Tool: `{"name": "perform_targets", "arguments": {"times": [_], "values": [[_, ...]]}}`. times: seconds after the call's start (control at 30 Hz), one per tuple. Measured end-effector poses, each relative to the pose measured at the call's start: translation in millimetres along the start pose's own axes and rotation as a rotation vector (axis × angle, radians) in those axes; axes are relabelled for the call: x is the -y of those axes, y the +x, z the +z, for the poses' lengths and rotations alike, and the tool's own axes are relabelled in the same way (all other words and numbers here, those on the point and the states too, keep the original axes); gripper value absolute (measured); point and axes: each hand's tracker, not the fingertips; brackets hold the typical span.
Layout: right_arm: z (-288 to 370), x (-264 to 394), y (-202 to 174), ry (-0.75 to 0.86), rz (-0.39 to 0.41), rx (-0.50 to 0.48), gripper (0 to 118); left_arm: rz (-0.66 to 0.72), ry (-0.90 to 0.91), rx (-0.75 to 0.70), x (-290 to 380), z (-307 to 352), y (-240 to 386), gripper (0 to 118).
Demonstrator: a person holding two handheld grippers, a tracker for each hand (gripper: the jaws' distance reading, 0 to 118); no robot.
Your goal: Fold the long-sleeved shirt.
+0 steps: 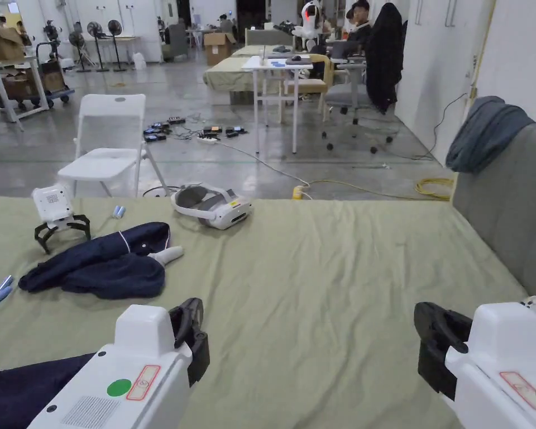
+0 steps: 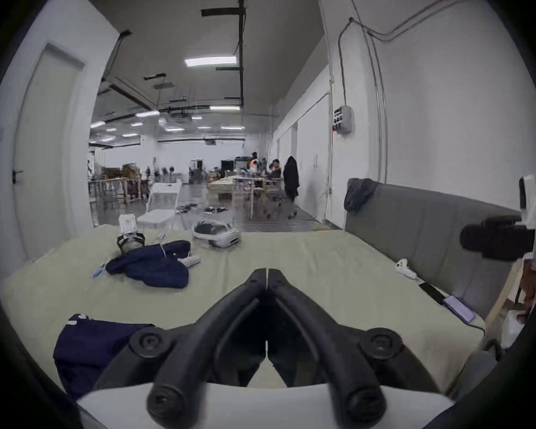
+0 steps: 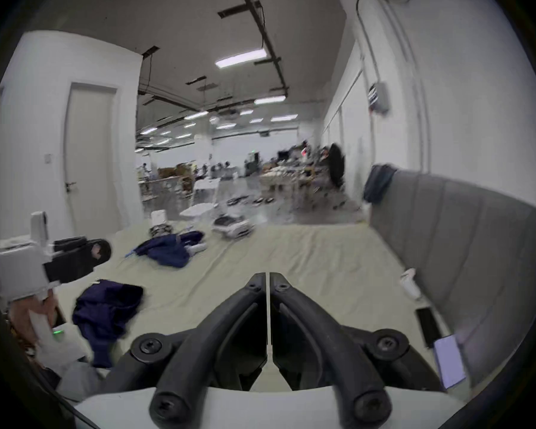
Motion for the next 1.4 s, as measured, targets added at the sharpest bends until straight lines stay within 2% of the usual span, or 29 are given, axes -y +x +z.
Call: {"name": "perform_targets", "arguments": {"times": [0.1,0.13,0.23,0.27,0.3,0.4,0.43,0.47,0.5,0.53,0.57,0.6,0.63,0.67,0.7,1.0,1.27,1.4], "values": [[1.6,22.9,11.2,0.026,0.038,0.078,0,0.009,-0.013,0.010,13.7,5.5,11.1,4],[3.0,31.2,11.1,0.018,0.052,0.109,0,-0.048,0.011,-0.048,18.3,11.9,14.7,4],[4.0,54.4,7.8,0.013,0.094,0.113,1,-0.085,0.045,-0.123,33.2,22.5,19.7,5],[4.5,59.5,6.1,0.009,0.103,0.124,5,-0.061,0.036,-0.101,37.4,26.7,24.2,5],[3.7,62.4,6.8,0.003,0.094,0.112,10,-0.068,0.045,-0.108,39.2,27.9,22.7,5],[4.7,61.6,4.2,-0.011,0.068,0.102,10,-0.134,0.054,-0.133,40.2,29.2,24.0,6],[6.0,61.7,3.4,-0.004,0.070,0.109,10,-0.137,0.062,-0.126,39.5,29.9,24.3,16],[8.0,61.0,3.7,0.003,0.072,0.107,14,-0.131,0.072,-0.106,38.6,30.7,24.3,47],[5.3,61.5,7.3,0.004,0.068,0.109,31,-0.117,0.069,-0.080,35.6,31.9,25.1,80],[5.9,60.9,7.5,0.007,0.065,0.117,59,-0.118,0.064,-0.081,34.0,32.2,26.7,104],[6.0,60.5,7.9,0.008,0.065,0.125,99,-0.119,0.066,-0.086,34.4,31.7,30.3,109],[5.9,60.3,8.3,0.005,0.063,0.129,118,-0.113,0.072,-0.064,36.2,37.2,33.2,108],[6.8,62.2,10.5,0.008,0.062,0.136,118,-0.115,0.109,-0.065,33.2,38.2,34.5,111],[8.2,63.0,13.0,0.045,0.029,0.102,118,-0.110,0.091,-0.067,32.7,36.4,32.9,111],[8.6,62.0,15.7,0.038,0.052,0.147,118,-0.115,0.085,-0.065,31.6,37.7,34.2,111],[10.1,58.4,16.9,0.045,0.058,0.164,118,-0.095,0.063,-0.065,30.3,36.6,31.3,111],[14.1,50.4,0.2,0.029,0.054,0.200,118,-0.074,0.084,-0.081,26.8,36.0,23.4,111],[14.3,52.3,-0.4,0.015,0.005,0.208,118,-0.042,0.076,-0.086,28.5,34.9,22.7,111]]}}
